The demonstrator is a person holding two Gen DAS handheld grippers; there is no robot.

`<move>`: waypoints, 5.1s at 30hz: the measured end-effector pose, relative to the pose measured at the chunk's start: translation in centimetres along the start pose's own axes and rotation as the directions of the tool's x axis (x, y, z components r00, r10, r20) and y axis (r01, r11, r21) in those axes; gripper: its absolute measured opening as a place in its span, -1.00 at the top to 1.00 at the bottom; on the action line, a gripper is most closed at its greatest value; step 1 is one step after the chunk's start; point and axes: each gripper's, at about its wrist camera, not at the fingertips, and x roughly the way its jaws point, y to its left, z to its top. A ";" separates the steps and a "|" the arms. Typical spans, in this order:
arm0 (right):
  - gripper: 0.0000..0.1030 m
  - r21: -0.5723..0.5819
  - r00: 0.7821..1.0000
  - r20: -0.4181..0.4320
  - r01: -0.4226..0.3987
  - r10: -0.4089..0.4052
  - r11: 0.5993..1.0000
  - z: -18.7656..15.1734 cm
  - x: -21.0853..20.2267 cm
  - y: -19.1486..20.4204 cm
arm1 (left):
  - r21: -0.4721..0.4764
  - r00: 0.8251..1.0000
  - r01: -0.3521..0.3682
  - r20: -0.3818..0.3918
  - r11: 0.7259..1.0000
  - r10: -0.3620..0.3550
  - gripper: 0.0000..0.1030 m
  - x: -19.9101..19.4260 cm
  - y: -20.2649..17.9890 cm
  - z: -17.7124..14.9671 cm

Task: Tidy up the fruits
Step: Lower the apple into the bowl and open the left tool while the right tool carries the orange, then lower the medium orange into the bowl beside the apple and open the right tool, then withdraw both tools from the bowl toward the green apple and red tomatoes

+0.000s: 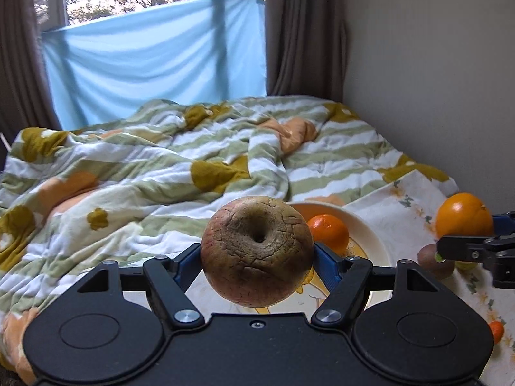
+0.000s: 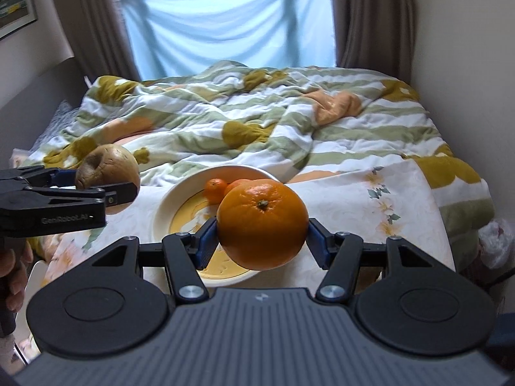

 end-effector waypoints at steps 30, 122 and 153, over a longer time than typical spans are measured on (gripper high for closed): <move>-0.43 0.109 0.987 -0.052 0.156 -0.152 0.982 0.0 3.6 -0.9 | 0.196 0.997 0.066 -0.047 0.978 -0.057 -0.91 7.6 -1.5 -1.2; -1.00 -0.185 0.993 0.057 -0.092 0.104 0.978 -3.1 -5.6 1.6 | -0.253 0.957 -0.271 0.038 0.929 0.289 -1.00 -17.2 0.4 -9.7; -1.00 -0.015 0.988 -0.042 0.150 -0.150 0.989 -13.6 -1.2 -0.4 | -0.334 0.973 -0.222 -0.143 0.916 0.184 -0.99 -9.9 10.1 -17.7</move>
